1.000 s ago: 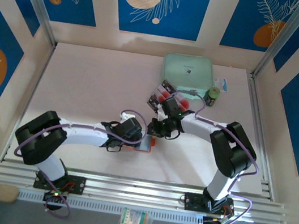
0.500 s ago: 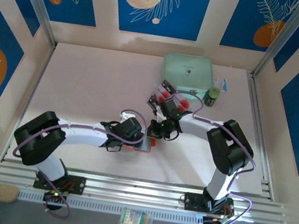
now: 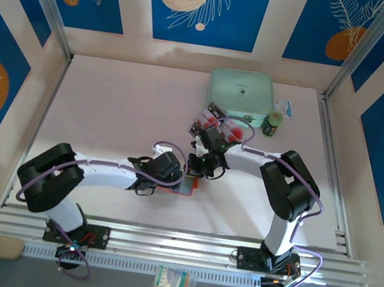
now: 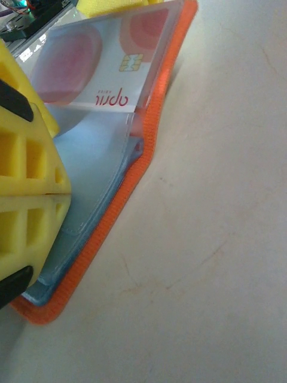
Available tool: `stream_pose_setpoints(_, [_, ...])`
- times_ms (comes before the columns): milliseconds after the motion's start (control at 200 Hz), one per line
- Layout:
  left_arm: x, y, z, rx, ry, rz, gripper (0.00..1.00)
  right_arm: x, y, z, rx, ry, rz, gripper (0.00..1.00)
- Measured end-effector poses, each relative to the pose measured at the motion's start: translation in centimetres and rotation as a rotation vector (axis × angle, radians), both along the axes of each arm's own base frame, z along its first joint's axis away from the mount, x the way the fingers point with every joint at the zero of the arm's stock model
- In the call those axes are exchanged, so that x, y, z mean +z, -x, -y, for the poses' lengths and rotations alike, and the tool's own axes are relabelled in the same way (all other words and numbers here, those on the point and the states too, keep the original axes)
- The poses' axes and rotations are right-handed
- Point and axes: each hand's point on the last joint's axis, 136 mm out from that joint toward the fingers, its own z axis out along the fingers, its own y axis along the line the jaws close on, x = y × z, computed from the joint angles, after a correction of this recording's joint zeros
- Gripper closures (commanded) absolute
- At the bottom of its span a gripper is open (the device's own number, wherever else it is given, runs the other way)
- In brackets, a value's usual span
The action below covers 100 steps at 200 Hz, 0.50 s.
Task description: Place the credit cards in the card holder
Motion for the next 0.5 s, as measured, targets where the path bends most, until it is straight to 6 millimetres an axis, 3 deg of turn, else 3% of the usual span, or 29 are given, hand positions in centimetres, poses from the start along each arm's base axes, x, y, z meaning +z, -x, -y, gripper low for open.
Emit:
stream_pose_setpoints(85, [0.0,0.0,-0.2,0.004,0.003,0.008,0.20,0.0,0.0,0.0,-0.001,0.000,0.001,0.98])
stream_pose_setpoints(315, [-0.1,0.0,-0.4,0.007,0.014,0.023,0.22,1.6,-0.5,0.4,-0.038,-0.015,0.017,0.77])
stream_pose_setpoints(500, [0.0,0.1,-0.4,0.008,0.028,0.033,0.22,1.7,-0.4,0.6,-0.064,-0.023,0.013,0.75])
